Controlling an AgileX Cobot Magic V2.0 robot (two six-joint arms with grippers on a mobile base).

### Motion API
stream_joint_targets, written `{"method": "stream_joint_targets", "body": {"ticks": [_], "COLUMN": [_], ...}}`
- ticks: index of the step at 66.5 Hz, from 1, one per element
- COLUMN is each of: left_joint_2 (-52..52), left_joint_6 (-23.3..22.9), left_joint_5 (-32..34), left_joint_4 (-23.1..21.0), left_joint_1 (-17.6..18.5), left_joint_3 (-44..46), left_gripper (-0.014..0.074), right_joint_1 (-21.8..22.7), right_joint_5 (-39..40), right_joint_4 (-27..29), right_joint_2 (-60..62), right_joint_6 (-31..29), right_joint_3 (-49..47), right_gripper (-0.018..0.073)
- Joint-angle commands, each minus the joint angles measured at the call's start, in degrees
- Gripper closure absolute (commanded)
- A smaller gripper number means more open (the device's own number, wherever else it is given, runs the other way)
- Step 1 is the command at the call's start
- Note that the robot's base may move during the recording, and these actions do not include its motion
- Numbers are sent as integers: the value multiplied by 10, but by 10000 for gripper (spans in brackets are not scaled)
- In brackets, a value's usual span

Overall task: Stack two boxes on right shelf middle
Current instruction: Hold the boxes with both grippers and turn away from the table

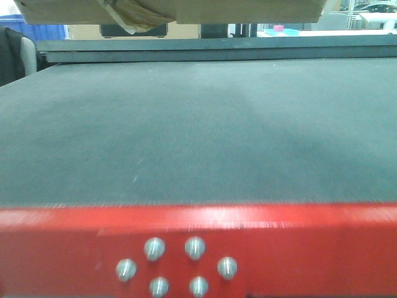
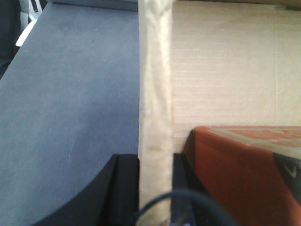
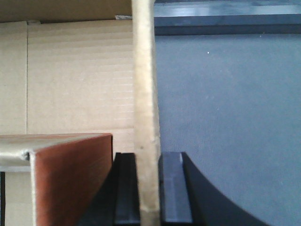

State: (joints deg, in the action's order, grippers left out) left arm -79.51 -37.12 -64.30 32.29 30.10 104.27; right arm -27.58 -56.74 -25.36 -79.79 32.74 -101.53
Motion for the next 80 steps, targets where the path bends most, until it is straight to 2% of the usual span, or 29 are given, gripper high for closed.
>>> {"method": "stream_joint_targets", "body": {"ticks": [1,80], "left_joint_2": [9,9], "left_joint_6": [-5,-5], "left_joint_5": [9,9], "left_joint_4": [19,20], "left_joint_1": [-1,-1], "left_joint_3": [9,9], "left_gripper": [707,707], "right_joint_1": [5,5], "right_joint_5": [24,24], "right_joint_4": [-29,-29], "right_joint_2": [9,9], "right_joint_6": [2,2], "right_joint_3": [-8,-8], "right_gripper": [724,724]}}
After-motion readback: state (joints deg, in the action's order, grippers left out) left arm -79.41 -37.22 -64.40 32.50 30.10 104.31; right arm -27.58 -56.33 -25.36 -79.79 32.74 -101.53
